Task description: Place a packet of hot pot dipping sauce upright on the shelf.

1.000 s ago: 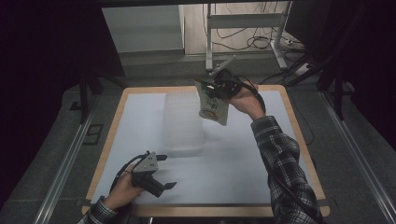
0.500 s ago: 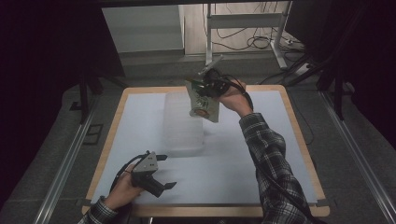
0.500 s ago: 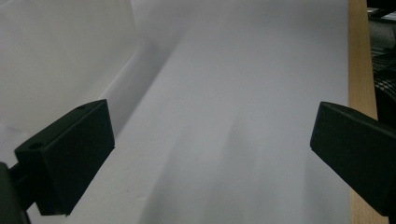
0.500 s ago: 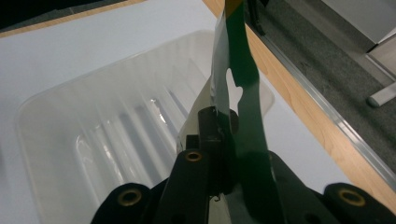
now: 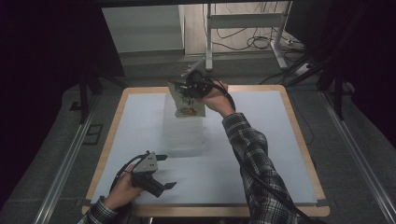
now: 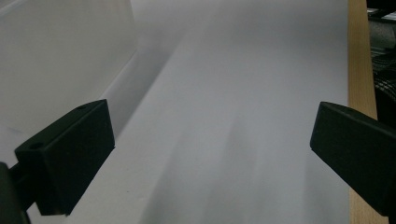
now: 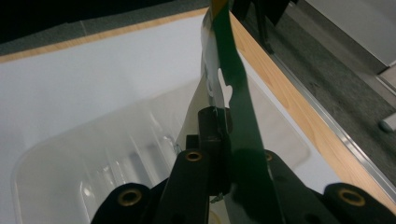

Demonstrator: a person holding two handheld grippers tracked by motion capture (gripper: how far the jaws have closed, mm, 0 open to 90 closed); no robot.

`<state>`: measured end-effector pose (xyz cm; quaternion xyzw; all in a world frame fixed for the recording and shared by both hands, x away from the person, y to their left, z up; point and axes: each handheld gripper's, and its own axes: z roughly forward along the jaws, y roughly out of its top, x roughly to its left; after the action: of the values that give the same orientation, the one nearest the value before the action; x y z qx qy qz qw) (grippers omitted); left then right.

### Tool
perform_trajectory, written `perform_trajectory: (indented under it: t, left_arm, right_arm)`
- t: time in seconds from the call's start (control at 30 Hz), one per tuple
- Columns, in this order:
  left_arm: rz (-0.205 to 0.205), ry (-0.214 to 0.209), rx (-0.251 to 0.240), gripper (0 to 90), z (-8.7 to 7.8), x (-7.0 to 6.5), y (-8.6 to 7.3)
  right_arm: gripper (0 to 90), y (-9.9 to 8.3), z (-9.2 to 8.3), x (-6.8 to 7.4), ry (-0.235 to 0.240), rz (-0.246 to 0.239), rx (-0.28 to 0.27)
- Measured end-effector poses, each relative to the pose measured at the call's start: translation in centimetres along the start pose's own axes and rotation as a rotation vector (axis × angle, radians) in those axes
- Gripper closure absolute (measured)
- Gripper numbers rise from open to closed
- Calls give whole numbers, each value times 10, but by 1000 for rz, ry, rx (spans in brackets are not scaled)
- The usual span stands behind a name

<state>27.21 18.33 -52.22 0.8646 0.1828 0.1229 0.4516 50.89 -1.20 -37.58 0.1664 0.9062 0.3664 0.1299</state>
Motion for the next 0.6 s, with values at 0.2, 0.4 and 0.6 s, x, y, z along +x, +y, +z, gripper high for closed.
perform_trajectory:
  t: [0.2,0.4,0.6]
  left_arm:
    - [2,3,1,0,0,-1,0]
    - [-3,4,-2,0,1,-1,0]
    - [-1,4,3,0,1,-1,0]
  right_arm:
    - [890,1,16,7,29,-7,2]
    - [760,-10,20,5,1,20,-17]
    - [642,-17,13,5,-16,35,-17]
